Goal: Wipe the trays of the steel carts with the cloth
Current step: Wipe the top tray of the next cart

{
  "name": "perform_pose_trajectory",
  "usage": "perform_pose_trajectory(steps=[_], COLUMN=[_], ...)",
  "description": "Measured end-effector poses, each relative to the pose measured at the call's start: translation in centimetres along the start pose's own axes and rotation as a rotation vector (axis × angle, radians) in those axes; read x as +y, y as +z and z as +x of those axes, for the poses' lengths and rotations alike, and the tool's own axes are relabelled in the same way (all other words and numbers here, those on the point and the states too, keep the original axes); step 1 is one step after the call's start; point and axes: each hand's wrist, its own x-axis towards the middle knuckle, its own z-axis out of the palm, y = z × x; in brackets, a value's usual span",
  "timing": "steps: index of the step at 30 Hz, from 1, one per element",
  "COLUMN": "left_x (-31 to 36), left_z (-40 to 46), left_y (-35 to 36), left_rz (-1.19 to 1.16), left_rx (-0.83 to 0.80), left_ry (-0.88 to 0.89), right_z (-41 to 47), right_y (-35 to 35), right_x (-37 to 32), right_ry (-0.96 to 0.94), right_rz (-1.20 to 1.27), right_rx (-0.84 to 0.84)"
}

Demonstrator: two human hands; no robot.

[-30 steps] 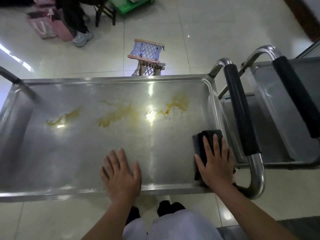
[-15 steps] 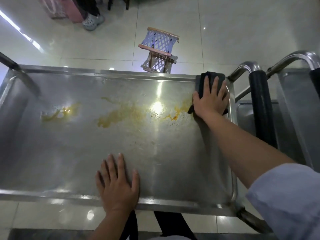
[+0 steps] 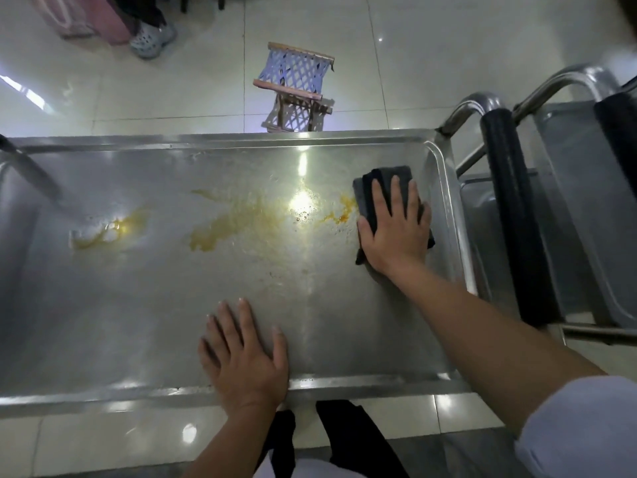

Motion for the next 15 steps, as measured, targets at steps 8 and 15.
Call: perform_pose_trajectory(steps=[8, 15], left_x=[0.2, 0.3], left_z=[-0.3, -0.3], left_y=[-0.8, -1.1], left_rz=[-0.03, -0.06], left_rx=[-0.022, -0.067], left_ry=[0.008, -0.002], right_z=[-13.7, -20.8], right_y=[2.8, 3.5], right_x=[-1.0, -1.8], right_ry=[0.128, 0.192], right_rz=[0.014, -0.012], right_rx=[-0.052, -0.09])
